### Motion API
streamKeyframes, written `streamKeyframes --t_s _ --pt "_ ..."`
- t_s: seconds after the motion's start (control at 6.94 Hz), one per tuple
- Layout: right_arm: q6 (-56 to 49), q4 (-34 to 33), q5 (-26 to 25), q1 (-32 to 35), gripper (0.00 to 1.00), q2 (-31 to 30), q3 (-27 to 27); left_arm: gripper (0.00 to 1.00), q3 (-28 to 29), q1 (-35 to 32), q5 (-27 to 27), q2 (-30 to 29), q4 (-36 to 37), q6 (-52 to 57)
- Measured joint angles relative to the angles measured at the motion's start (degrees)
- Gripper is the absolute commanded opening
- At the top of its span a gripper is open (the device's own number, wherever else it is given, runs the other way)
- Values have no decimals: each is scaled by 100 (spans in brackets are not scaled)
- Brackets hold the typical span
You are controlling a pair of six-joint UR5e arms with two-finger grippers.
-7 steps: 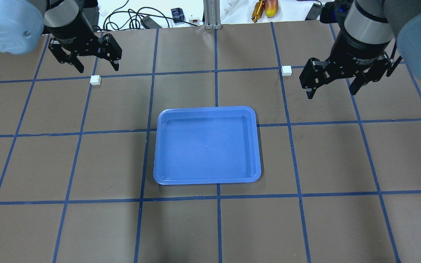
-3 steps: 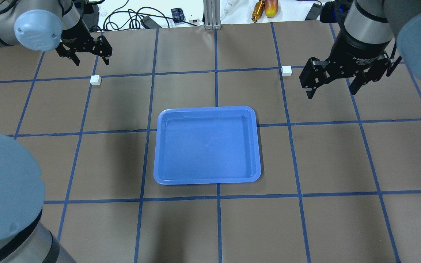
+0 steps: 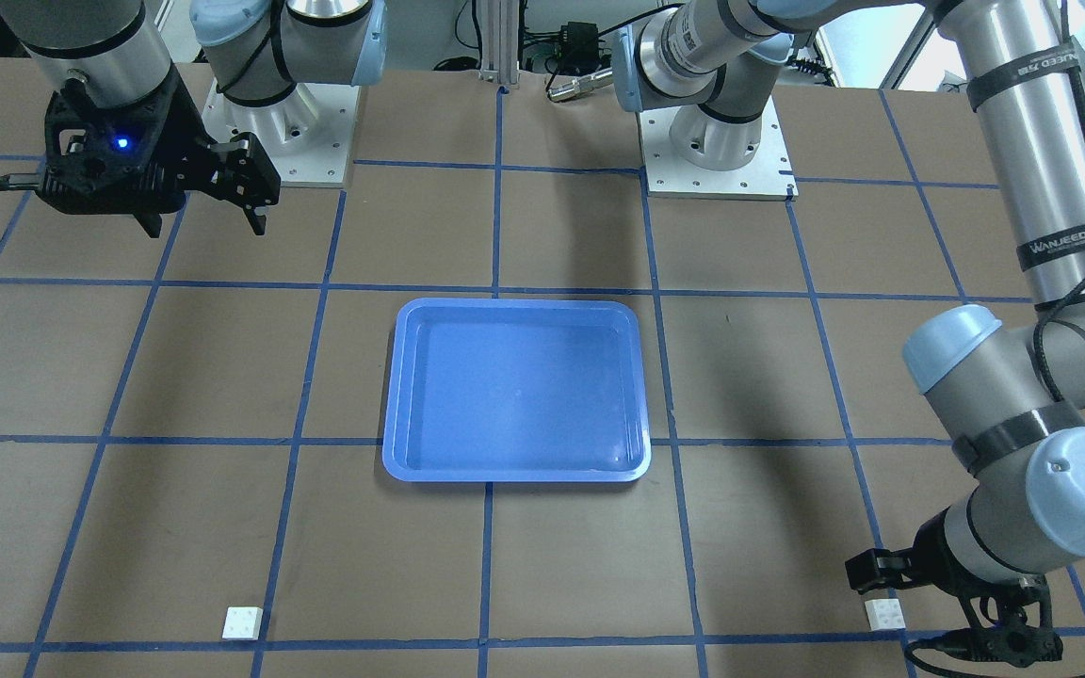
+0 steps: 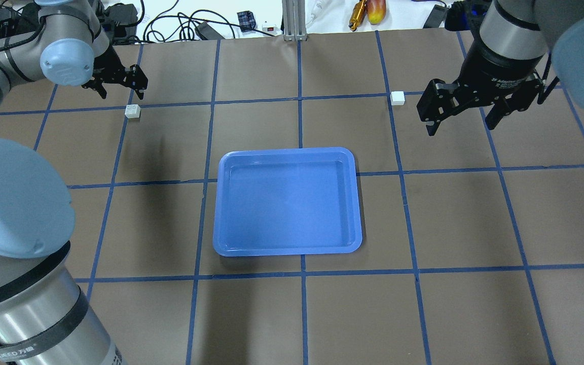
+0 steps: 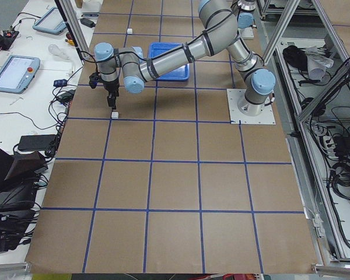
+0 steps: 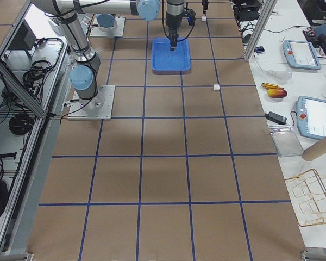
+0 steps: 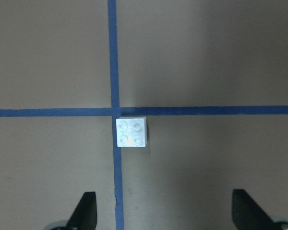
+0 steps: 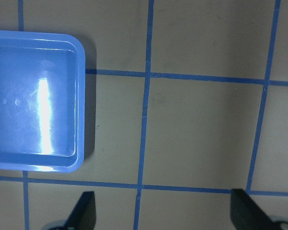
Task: Assemble white blocks and place on blue tray
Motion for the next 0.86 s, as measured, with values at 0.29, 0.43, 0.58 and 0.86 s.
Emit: streamKeyframes --t_s 0.29,0.43,0.58,0.86 --pt "-1332 -209 173 -437 100 114 -5 100 117 45 -31 -192 34 136" --pt "-2010 -338 387 -676 100 247 -29 100 145 51 -128 -264 44 217" --pt "-2738 -549 608 -820 100 427 -49 98 157 55 -234 -353 77 303" --pt "-4287 -1069 1193 -970 100 995 -118 97 163 92 -281 -463 152 364"
